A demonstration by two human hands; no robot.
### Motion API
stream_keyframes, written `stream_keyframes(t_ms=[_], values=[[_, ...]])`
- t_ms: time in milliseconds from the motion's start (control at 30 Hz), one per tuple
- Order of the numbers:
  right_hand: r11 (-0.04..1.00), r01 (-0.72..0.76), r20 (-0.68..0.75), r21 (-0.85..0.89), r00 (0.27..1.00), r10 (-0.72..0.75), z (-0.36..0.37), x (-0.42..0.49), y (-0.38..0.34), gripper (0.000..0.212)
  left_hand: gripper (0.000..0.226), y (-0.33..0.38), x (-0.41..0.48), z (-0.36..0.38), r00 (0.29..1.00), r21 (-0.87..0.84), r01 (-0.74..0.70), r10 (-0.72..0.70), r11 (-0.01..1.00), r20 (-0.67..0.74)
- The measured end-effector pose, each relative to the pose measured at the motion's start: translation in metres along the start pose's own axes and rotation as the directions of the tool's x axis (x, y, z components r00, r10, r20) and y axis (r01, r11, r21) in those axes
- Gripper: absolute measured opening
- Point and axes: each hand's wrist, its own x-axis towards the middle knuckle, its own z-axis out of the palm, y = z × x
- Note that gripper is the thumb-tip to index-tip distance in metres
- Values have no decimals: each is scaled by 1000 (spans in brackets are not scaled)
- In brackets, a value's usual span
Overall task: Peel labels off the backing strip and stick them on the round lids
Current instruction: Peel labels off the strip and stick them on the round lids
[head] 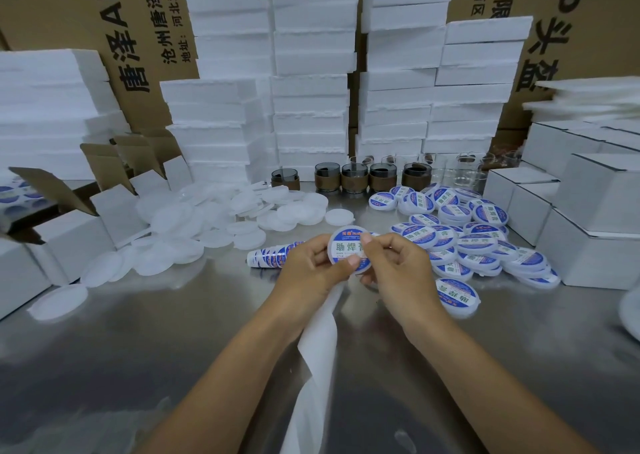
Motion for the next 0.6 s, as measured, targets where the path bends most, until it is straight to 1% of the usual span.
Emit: stream_keyframes(t_ms=[100,167,233,267,333,400,467,533,600], values=[[999,16,-41,38,999,-14,-1,0,0,22,29,1,1,1,999,-6,-3,2,1000,-33],[997,35,-47,65,998,-32,-1,0,-2,17,27,2,1,0,998,-40,-4,2,999,-67],[997,48,-9,65,999,-47,-1,-1,-3,7,22,3,2,-1,995,-75,-15,7,997,-103],[998,52,20,45,998,-53,0,-2,-2,5,19,3,2,-2,993,-90,-21,10,996,-116],[998,62,57,6,996,-62,1,-2,0,10,16,2,2,-3,992,-104,-21,8,994,-124],[998,67,53,5,996,-67,1,-2,1,11,15,2,3,-3,992,-107,-8,-5,994,-122],[997,76,48,25,996,-77,1,-1,1,12,20,3,3,-3,992,-124,1,-16,992,-123],[996,90,52,17,995,-91,0,0,1,14,18,3,4,-4,990,-125,-2,-15,992,-138],[994,105,72,-9,992,-104,1,-2,1,21,15,3,4,-4,987,-112,-6,-12,994,-160]])
